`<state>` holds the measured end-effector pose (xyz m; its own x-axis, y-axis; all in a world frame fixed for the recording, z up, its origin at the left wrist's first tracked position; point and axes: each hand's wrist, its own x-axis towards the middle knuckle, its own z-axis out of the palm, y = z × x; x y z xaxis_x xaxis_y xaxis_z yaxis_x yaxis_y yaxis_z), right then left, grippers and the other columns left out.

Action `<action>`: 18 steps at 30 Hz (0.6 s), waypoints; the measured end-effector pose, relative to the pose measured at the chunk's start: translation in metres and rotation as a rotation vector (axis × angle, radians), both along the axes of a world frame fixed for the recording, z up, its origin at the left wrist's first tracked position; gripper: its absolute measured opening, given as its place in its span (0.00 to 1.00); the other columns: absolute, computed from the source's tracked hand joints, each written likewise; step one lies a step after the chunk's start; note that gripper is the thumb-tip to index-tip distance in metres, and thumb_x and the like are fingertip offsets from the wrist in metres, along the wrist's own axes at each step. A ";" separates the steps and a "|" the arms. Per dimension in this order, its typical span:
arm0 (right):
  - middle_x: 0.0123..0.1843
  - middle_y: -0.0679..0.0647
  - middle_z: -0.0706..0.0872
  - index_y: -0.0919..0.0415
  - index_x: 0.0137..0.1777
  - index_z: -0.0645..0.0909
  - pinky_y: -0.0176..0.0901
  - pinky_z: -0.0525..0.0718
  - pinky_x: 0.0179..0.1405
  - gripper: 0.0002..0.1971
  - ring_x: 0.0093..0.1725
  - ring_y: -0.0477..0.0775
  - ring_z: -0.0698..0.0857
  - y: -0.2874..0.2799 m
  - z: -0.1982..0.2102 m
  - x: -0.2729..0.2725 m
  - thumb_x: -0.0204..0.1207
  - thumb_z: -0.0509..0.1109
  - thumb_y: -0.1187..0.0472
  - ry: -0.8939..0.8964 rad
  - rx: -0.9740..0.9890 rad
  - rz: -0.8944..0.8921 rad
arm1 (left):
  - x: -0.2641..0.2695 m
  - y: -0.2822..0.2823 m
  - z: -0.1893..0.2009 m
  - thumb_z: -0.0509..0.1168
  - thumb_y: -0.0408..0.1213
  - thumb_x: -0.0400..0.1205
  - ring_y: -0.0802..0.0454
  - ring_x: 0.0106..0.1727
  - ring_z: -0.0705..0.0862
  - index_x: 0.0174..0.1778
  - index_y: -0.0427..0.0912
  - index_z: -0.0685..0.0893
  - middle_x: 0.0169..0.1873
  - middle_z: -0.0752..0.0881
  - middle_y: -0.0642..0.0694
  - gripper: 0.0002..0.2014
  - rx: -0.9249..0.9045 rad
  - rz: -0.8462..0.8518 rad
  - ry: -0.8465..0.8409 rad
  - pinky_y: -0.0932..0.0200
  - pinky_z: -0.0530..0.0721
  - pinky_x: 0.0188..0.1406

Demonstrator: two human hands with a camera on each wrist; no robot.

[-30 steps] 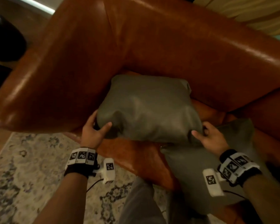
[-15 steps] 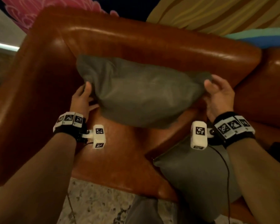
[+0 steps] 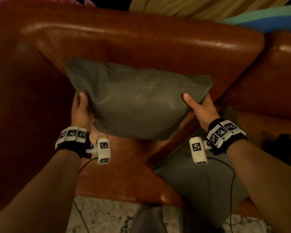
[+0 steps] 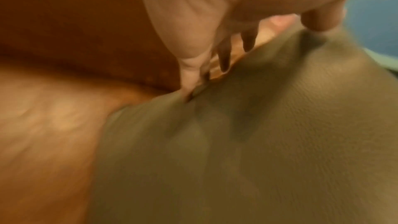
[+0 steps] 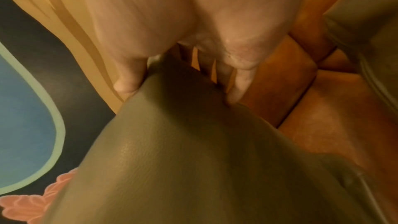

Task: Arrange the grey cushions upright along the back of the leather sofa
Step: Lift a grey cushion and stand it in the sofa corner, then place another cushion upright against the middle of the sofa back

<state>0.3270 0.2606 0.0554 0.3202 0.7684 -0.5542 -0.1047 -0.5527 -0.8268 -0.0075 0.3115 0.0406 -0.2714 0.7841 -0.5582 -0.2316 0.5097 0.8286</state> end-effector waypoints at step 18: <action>0.79 0.67 0.73 0.53 0.80 0.65 0.69 0.70 0.76 0.50 0.76 0.75 0.73 -0.208 -0.083 0.279 0.61 0.67 0.24 -0.675 -0.826 0.072 | 0.182 -0.210 -0.126 0.58 0.77 0.69 0.41 0.80 0.72 0.78 0.63 0.66 0.80 0.72 0.49 0.41 -0.391 -0.985 0.514 0.38 0.69 0.80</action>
